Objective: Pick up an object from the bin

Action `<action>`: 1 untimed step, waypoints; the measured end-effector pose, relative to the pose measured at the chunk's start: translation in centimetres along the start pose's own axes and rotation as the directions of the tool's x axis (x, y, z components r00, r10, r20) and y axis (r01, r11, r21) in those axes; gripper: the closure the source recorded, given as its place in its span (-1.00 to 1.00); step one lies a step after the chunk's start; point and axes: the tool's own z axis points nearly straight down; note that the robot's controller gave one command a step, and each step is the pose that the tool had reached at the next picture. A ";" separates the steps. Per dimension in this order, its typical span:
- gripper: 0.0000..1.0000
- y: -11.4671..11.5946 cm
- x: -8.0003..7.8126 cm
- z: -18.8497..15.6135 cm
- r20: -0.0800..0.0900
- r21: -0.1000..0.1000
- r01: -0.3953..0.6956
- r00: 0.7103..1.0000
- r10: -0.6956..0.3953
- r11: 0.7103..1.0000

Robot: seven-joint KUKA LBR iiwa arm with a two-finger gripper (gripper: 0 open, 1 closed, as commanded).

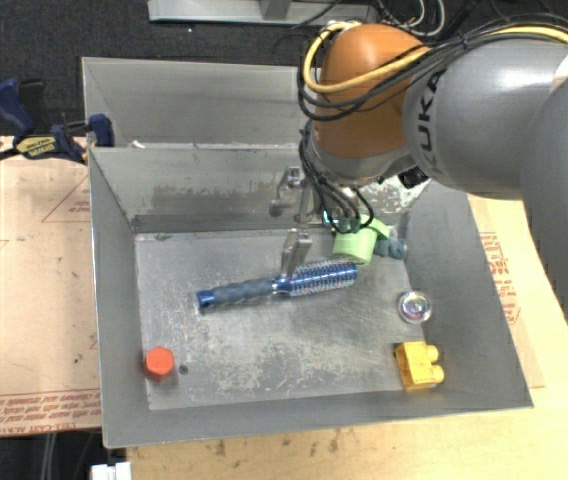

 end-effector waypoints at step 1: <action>-1.00 -0.3 4.0 9.9 0.019 0.001 0.198 0.980 -0.198 0.980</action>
Offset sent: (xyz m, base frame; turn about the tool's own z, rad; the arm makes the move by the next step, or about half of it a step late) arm -0.0455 -0.0051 -0.1048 -0.2014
